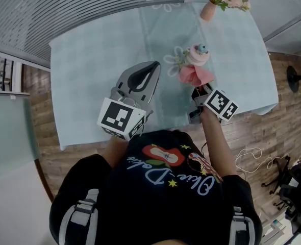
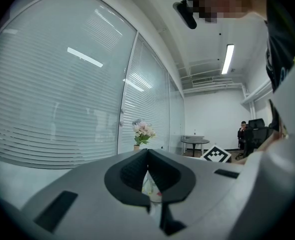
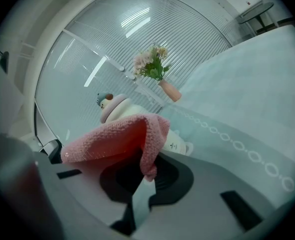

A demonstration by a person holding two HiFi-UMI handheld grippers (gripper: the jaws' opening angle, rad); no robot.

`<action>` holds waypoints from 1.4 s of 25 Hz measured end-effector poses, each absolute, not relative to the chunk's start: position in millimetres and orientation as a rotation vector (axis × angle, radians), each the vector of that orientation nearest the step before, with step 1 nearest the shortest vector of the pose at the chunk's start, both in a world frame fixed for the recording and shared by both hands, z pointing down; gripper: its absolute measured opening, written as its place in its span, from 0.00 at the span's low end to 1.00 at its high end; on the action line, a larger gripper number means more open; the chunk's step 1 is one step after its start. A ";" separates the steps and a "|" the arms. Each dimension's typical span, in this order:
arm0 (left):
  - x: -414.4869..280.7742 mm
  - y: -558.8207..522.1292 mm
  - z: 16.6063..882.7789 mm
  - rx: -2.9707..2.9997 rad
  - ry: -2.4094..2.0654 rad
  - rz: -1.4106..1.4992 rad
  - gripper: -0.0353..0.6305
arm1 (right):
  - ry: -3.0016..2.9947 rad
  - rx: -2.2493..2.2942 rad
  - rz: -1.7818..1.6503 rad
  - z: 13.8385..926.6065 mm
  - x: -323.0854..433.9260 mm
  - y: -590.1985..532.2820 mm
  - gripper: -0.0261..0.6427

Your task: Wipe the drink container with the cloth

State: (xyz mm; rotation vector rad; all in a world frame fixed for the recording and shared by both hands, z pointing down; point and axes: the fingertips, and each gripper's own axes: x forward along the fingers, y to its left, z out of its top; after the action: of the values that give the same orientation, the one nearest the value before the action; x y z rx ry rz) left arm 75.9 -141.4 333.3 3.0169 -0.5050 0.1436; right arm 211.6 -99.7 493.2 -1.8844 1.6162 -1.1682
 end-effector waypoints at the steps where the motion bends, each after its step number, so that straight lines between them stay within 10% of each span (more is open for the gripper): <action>1: 76.0 -142.4 334.1 3.015 -0.509 0.144 0.06 | 1.624 -1.892 -1.184 497.3 212.3 -100.3 0.06; 35: 66.8 -116.3 326.4 3.037 -0.508 0.128 0.06 | 1.946 -2.001 -1.094 477.2 199.0 -64.3 0.06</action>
State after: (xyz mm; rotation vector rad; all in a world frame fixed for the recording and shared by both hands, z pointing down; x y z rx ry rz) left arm 66.8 -116.3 326.4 3.0373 -0.5082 0.1278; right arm 199.0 -64.3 477.2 -2.0009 1.9458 -1.0936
